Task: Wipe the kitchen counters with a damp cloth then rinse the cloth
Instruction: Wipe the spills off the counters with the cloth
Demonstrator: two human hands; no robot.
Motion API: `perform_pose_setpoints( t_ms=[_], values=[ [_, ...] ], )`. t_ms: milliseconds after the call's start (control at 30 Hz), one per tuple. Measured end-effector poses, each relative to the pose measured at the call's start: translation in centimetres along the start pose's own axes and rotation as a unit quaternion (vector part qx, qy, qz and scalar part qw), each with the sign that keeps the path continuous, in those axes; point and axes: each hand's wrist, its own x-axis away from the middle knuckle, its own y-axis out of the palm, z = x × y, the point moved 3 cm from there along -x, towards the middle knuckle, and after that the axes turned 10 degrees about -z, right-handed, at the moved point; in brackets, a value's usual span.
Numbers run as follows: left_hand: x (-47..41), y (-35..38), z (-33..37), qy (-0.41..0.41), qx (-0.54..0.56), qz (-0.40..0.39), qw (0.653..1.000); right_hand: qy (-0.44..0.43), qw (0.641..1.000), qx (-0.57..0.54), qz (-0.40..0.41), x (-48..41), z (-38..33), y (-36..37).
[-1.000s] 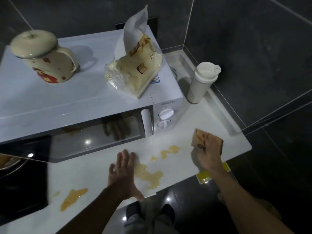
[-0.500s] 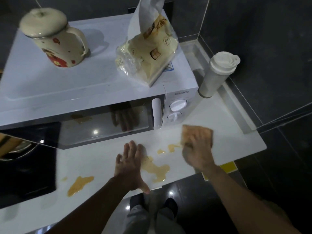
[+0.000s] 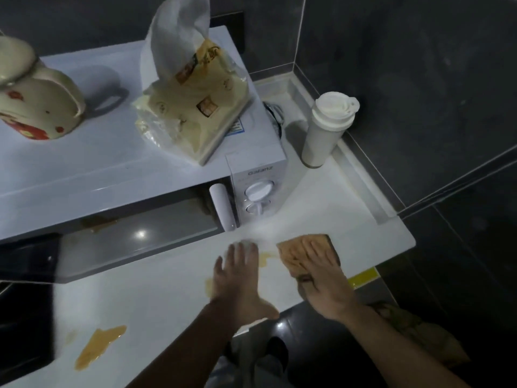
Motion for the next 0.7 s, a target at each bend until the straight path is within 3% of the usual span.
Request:
perform_pose_setpoints(
  t_ms=[67,133,200,367,467,533,567,700],
  values=[
    [-1.0,-0.3,2.5,0.028,-0.002,0.017,0.999,0.107,0.993,-0.038,0.044,1.0,5.8,-1.5],
    [-2.3,-0.6,4.5,0.046,-0.039,-0.014,0.998,0.239,0.964,-0.058,0.104,1.7,10.4,-4.2],
    [-3.9,-1.2,6.1,0.057,-0.073,-0.041,0.995,0.286,0.951,-0.039,0.113,1.3,9.9,-4.6],
    [-5.6,-1.7,8.9,0.034,-0.116,-0.083,0.989,0.091,0.992,0.084,0.012,3.6,4.7,-0.2],
    [-5.7,-1.7,9.3,0.022,-0.117,-0.077,0.99,0.145,0.987,0.067,0.034,1.4,9.8,-2.5],
    [-5.8,-1.9,9.4,0.017,-0.112,-0.068,0.991,0.23,0.971,0.038,0.061,-1.0,9.9,-3.7],
    [-5.8,-2.0,9.5,0.017,-0.113,-0.065,0.991,0.229,0.97,0.039,0.075,-2.0,8.6,-3.4],
    [-5.8,-2.1,9.1,0.035,-0.095,-0.052,0.994,0.019,0.998,0.06,0.0,-1.6,3.6,-1.3]
  ],
)
